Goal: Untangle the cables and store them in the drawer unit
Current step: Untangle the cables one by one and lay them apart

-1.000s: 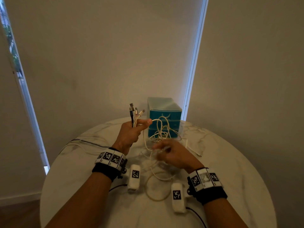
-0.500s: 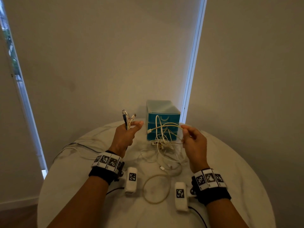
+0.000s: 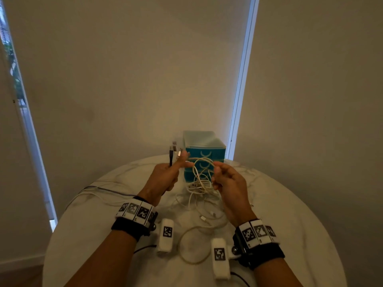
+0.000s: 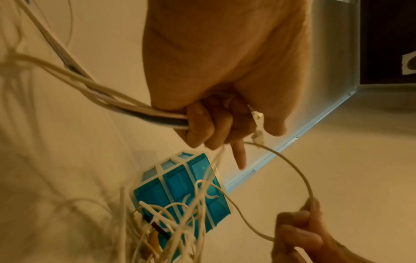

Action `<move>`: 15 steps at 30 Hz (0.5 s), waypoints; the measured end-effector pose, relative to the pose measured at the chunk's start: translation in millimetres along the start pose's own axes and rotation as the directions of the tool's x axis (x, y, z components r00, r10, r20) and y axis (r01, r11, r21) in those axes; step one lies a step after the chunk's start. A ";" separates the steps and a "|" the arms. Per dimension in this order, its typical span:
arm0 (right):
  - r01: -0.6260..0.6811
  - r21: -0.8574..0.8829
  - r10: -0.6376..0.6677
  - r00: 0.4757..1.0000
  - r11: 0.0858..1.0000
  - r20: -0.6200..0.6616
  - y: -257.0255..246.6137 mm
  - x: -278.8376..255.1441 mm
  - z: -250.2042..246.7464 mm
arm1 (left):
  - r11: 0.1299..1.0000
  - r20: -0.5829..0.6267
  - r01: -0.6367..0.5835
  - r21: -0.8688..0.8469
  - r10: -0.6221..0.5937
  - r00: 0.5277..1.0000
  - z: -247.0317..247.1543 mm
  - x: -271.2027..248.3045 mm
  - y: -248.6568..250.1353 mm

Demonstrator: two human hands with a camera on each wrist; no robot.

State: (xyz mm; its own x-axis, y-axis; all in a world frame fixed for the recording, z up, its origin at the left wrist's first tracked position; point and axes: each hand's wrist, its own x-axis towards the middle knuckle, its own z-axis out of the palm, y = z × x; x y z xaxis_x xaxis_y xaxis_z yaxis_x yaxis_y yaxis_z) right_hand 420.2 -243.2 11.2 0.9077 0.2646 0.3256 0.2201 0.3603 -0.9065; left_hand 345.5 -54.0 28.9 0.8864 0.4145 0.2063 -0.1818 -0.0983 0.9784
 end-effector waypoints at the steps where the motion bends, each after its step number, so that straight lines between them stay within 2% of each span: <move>1: -0.005 -0.078 0.009 0.998 0.997 0.063 -1.2 -3.0 2.4 | 0.999 -0.053 -0.027 -0.036 0.026 0.998 -1.4 2.7 -2.6; 3: -0.019 -0.205 0.054 0.984 0.979 0.167 -2.3 -8.5 6.9 | 0.982 -0.153 -0.086 -0.169 0.060 0.986 -5.4 9.0 -7.1; 5: -0.038 -0.188 0.070 0.984 0.981 0.166 -2.6 -10.7 11.2 | 0.949 -0.210 -0.118 -0.293 0.056 0.976 -10.0 14.7 -6.8; 6: -0.056 -0.085 0.067 0.989 0.995 0.131 -3.2 -9.6 12.3 | 0.935 -0.211 -0.115 -0.336 0.044 0.977 -11.9 16.2 -4.9; 7: -0.079 0.091 0.071 0.993 0.993 0.090 -2.5 -6.0 11.3 | 0.923 -0.191 -0.107 -0.370 0.037 0.981 -13.4 18.3 -3.9; 9: -0.139 0.442 0.130 0.990 0.886 0.050 -4.4 1.2 6.5 | 0.903 -0.112 -0.084 -0.421 0.040 0.993 -14.5 19.2 -1.3; 10: -0.177 0.518 0.175 0.983 0.837 0.053 -5.0 3.0 4.1 | 0.894 -0.069 -0.068 -0.442 0.042 0.997 -14.7 18.8 -0.7; 11: -0.225 0.512 0.228 0.972 0.829 0.059 -5.4 2.9 3.0 | 0.887 -0.028 -0.049 -0.460 0.041 0.999 -14.9 18.0 -0.9; 13: -0.334 0.379 0.340 0.939 0.863 0.052 -2.5 -0.9 4.8 | 0.879 0.047 -0.003 -0.477 0.029 0.998 -13.9 16.5 -1.6; 15: -0.419 0.278 0.408 0.908 0.865 0.099 1.6 -4.9 9.2 | 0.886 0.107 0.051 -0.461 -0.001 0.994 -13.1 16.0 -1.8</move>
State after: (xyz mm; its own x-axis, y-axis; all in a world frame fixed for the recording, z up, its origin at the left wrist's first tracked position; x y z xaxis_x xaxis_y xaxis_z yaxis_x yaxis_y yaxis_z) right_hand 412.8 -235.8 10.6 0.8783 0.4757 -0.0475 -0.2891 0.4494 -0.8452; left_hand 354.4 -35.3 30.6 0.9271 0.3150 0.2031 -0.3127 0.3513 0.8825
